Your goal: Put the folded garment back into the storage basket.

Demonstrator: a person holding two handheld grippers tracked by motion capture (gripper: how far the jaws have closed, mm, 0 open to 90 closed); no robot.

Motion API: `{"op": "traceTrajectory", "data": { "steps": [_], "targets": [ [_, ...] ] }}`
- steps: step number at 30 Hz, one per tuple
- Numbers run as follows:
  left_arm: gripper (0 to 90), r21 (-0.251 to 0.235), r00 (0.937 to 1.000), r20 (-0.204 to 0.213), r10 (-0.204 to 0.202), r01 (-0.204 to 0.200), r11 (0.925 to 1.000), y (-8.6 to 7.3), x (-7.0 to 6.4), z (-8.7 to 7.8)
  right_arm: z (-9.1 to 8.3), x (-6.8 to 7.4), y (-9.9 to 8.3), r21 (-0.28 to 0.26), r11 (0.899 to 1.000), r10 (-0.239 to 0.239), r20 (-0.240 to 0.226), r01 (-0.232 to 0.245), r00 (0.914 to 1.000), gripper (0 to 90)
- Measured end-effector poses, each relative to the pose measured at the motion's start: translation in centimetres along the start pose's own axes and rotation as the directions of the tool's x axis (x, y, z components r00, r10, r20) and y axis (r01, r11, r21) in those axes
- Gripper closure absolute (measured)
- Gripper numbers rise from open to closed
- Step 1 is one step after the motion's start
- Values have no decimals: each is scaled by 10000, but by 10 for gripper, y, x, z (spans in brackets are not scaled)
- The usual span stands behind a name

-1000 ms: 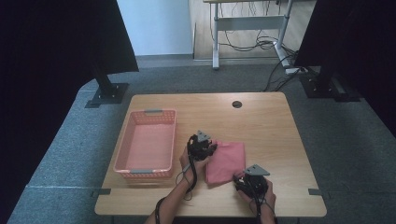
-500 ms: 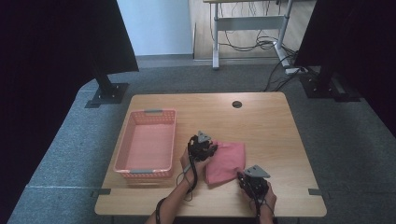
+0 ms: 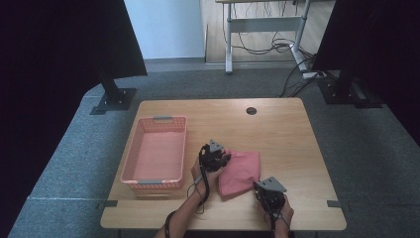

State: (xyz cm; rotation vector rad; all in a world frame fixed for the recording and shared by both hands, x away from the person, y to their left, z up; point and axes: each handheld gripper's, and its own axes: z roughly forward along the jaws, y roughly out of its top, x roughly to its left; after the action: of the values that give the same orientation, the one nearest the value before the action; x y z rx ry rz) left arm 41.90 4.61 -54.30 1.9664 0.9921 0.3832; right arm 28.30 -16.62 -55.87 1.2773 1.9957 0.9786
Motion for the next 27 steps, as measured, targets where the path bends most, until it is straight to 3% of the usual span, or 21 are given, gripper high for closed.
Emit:
{"op": "traceTrajectory", "data": {
  "steps": [15, 27],
  "targets": [
    [769, -297, 9990, 281, -353, 362, 9989, 0, -1, -6, -10, 6, -5, -785, 9968, 194, 337, -167, 9992, 828],
    [769, -730, 9976, 555, -407, 447, 9963, 3, -7, -18, -23, 9, -12, -1990, 9792, 552, 768, -389, 9955, 831]
  ]
}}
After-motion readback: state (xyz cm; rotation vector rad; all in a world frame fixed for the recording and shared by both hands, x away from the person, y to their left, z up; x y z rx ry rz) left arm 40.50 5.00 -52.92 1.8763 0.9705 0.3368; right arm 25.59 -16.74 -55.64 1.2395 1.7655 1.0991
